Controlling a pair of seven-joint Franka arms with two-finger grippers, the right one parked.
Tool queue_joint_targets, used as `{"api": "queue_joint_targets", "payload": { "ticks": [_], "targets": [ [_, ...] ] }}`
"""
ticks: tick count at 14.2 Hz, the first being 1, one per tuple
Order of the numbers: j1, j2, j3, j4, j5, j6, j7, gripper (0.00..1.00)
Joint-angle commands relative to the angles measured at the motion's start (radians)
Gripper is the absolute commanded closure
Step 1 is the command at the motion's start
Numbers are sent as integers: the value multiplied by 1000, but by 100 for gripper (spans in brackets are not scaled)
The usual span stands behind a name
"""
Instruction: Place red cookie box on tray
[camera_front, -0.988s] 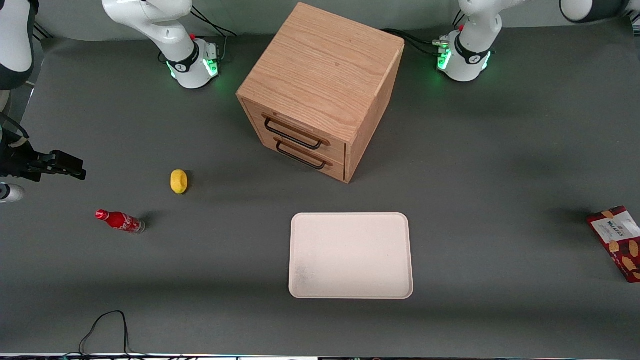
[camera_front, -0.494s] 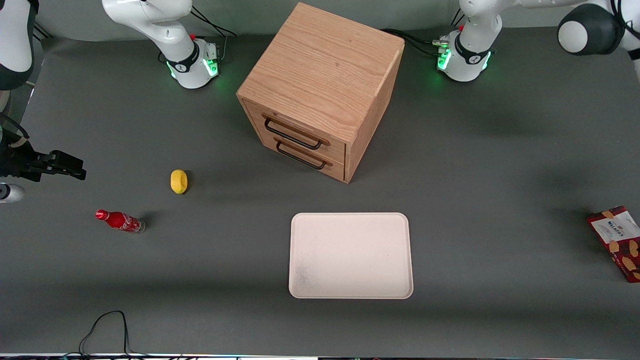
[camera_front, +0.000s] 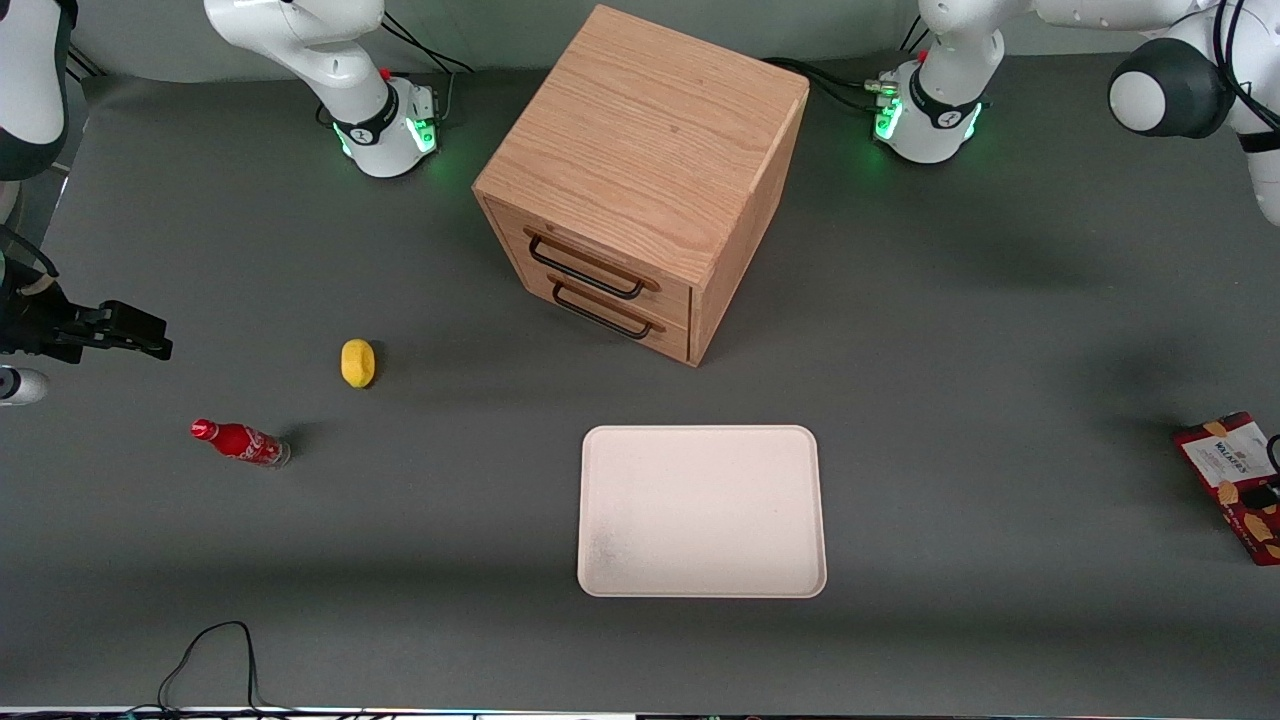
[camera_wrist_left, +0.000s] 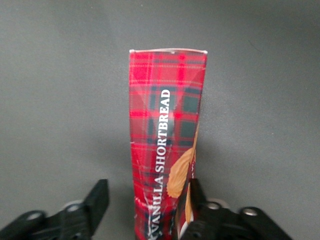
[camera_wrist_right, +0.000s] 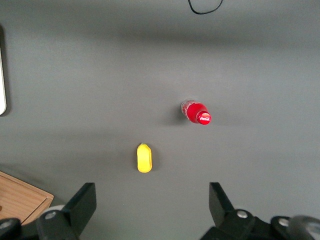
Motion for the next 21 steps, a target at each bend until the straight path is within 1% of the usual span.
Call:
{"api": "queue_joint_targets", "payload": {
  "ticks": [1, 4, 5, 6, 7, 8, 11, 13, 15, 18, 19, 20, 21],
  "targets": [
    [-4, 2, 3, 17, 36, -20, 15, 100],
    [-13, -9, 3, 17, 47, -29, 13, 100],
    [-16, -15, 1, 18, 73, -28, 18, 100],
    [-18, -28, -4, 18, 126, -31, 25, 100],
    [-22, -51, -16, 17, 167, -56, 50, 100],
    [-27, -79, -42, 18, 182, -128, 90, 100],
    [-41, -195, -117, 20, 183, -360, 147, 100],
    [-116, -280, -120, 17, 185, -492, 144, 100],
    [-179, -361, -146, 17, 182, -598, 142, 100],
    [-266, -439, -210, 20, 169, -661, 110, 100],
    [-289, -447, -233, 27, 169, -664, 69, 100],
    [-323, -446, -285, 38, 169, -664, -10, 100],
    [-346, -438, -316, 52, 169, -657, -81, 100]
  ]
}}
